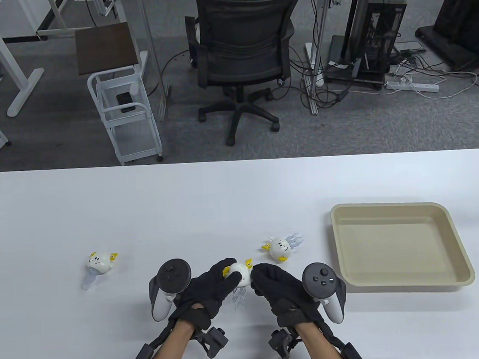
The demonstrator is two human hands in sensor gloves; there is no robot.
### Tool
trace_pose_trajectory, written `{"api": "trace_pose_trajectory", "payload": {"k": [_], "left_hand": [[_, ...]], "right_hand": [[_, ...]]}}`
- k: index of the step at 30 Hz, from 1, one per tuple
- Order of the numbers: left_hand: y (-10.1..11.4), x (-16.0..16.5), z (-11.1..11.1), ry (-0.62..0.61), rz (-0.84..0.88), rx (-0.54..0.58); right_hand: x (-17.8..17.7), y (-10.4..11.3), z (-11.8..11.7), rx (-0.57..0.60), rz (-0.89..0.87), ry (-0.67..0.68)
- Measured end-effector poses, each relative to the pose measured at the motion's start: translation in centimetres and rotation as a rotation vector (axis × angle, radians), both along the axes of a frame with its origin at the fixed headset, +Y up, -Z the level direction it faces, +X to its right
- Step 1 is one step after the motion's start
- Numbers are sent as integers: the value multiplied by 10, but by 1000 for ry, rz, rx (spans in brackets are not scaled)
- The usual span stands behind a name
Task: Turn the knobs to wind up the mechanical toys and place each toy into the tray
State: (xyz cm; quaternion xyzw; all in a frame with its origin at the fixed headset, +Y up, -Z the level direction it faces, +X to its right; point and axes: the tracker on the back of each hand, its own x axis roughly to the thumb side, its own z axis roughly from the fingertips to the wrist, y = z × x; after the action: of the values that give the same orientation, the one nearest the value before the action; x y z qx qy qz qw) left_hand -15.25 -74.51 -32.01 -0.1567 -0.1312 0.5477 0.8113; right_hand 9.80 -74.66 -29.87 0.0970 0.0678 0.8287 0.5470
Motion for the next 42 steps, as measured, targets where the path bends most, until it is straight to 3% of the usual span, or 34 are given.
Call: {"api": "trace_pose_trajectory", "payload": {"k": [10,14,16,20,23,25,31,38,42], "left_hand": [[-5,0,-1,-44,124,-113],[-2,3,1,-34,138,-50],[3,5,3,-33,110,27],[8,5,3,-93,78,132],[9,4,2,-131,51,169],[7,3,1,-114,35,158],[-1,-3,-1,-25,78,16],[-10,-6,-5,-62,160,-158],[-10,-5,-5,-73,168,-137]], "right_hand": [[3,7,1,119,60,40],[2,7,1,97,51,-20],[4,2,-2,-5,-39,-48],[5,-17,-4,-331,-374,-57],[4,-21,-4,-410,-425,-50],[4,-17,-5,-357,-370,-52],[3,1,0,-29,-98,-1],[-1,10,4,135,63,33],[-1,11,4,150,88,18]]}}
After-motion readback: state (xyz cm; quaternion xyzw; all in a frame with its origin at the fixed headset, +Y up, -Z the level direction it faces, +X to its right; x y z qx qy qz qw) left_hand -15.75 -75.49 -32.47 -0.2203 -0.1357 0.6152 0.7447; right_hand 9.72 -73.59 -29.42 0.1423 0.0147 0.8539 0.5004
